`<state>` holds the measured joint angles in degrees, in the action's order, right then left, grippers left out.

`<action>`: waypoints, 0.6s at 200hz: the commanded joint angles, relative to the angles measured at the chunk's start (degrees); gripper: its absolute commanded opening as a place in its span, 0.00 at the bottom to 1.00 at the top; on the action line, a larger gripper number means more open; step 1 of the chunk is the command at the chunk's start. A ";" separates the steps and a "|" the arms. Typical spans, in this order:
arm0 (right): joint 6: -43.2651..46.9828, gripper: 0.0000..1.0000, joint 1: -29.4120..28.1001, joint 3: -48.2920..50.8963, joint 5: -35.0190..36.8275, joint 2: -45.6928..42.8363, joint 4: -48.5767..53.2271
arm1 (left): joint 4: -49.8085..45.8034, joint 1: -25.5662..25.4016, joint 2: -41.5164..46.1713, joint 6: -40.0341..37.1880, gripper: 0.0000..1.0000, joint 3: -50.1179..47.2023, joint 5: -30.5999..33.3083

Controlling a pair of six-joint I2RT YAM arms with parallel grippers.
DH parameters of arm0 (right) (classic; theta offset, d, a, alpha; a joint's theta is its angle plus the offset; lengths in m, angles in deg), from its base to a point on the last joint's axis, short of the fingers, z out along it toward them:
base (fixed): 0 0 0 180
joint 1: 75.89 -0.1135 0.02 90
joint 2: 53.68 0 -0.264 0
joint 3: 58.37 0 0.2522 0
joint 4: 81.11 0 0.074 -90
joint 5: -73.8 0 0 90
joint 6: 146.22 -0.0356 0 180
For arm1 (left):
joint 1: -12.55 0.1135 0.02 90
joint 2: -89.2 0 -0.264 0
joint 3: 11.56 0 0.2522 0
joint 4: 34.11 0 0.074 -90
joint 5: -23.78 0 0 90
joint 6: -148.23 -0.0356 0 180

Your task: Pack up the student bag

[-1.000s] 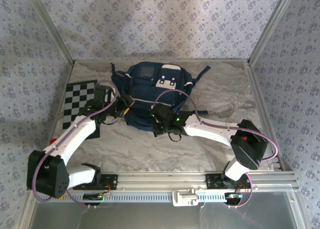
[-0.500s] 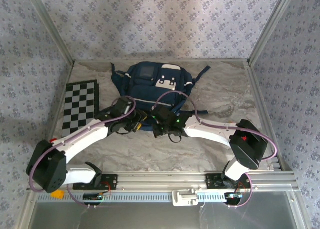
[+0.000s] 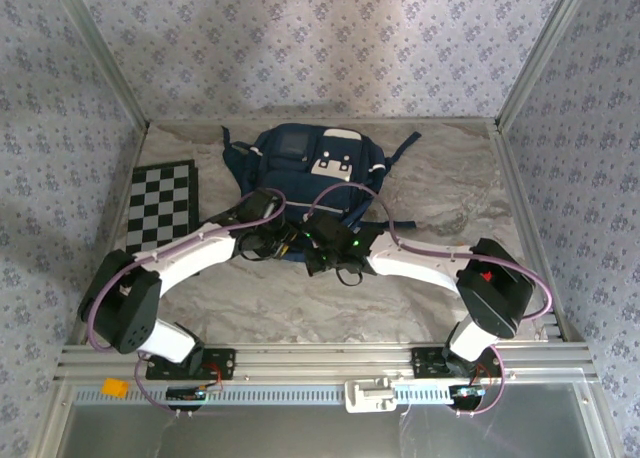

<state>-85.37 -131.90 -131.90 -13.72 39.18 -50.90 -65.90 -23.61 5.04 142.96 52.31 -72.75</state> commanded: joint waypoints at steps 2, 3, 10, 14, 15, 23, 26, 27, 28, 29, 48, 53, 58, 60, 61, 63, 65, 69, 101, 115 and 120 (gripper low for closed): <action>-0.56 0.00 0.27 -0.38 -1.35 1.92 -0.28 | -0.95 -0.39 -0.83 1.96 0.23 0.83 0.97; -0.56 0.00 0.32 -0.41 -1.34 1.99 -0.28 | -0.96 -0.39 -0.79 1.99 0.23 0.80 0.98; -0.48 0.00 0.39 -0.65 -1.55 2.40 -0.34 | -0.92 -0.40 -0.61 1.86 0.19 0.77 1.05; -0.40 0.00 0.38 -0.82 -1.57 2.72 -0.39 | -0.92 -0.32 -0.59 1.84 0.16 0.78 1.16; -0.39 0.00 0.42 -0.85 -1.54 2.74 -0.38 | -0.92 -0.36 -0.53 1.76 0.16 0.74 1.16; -0.30 0.00 0.53 -1.17 -1.43 3.24 -0.55 | -0.81 -0.33 -0.29 1.48 0.12 0.78 1.17; -0.22 0.00 0.55 -1.29 -1.43 3.45 -0.56 | -0.79 -0.37 -0.23 1.42 0.10 0.83 1.10; -0.21 0.00 0.50 -1.30 -1.38 3.50 -0.59 | -0.79 -0.38 -0.22 1.41 0.10 0.85 1.09; -0.17 0.00 0.57 -1.35 -1.36 3.57 -0.61 | -0.79 -0.35 -0.13 1.37 0.09 0.81 1.12; -0.14 0.00 0.56 -1.38 -1.39 3.61 -0.71 | -0.74 -0.37 -0.13 1.30 0.08 0.80 1.10; 0.03 0.00 0.87 -2.22 -1.91 5.23 -1.31 | -1.16 -0.39 0.73 0.88 0.00 1.23 0.97; 0.13 0.00 1.09 -2.59 -2.16 5.68 -1.38 | -1.30 -0.43 0.96 0.79 0.00 1.24 0.99; 0.19 0.00 1.20 -2.99 -2.38 6.13 -1.45 | -1.44 -0.41 1.30 0.70 0.00 1.25 1.07; 0.22 0.00 1.31 -3.14 -2.46 6.35 -1.47 | -1.48 -0.45 1.42 0.66 0.00 1.30 1.14; 0.22 0.00 1.32 -3.24 -2.47 6.41 -1.49 | -1.48 -0.47 1.48 0.68 0.00 1.26 1.15; 0.23 0.00 1.34 -3.42 -2.54 6.64 -1.52 | -1.51 -0.48 1.64 0.70 0.00 1.30 1.29; 0.23 0.00 1.43 -3.53 -2.63 6.85 -1.51 | -1.56 -0.44 1.74 0.70 0.00 1.22 1.39; 0.31 0.00 1.55 -3.80 -2.92 7.26 -1.64 | -1.53 -0.49 2.06 0.70 0.00 1.12 1.48; 0.66 0.07 1.87 -5.82 -3.00 9.89 -1.64 | -0.84 -0.56 3.32 0.94 0.00 0.74 1.39; 0.52 0.11 2.12 -6.56 -3.05 10.86 -1.50 | -0.91 -0.49 3.40 0.79 0.00 0.77 1.36; 0.35 0.12 2.19 -6.74 -2.74 11.17 -1.23 | -0.90 -0.50 3.39 0.62 0.00 0.84 1.36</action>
<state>-85.30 -129.96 -136.49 -15.47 47.75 -52.41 -66.40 -23.61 5.98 142.76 52.31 -71.46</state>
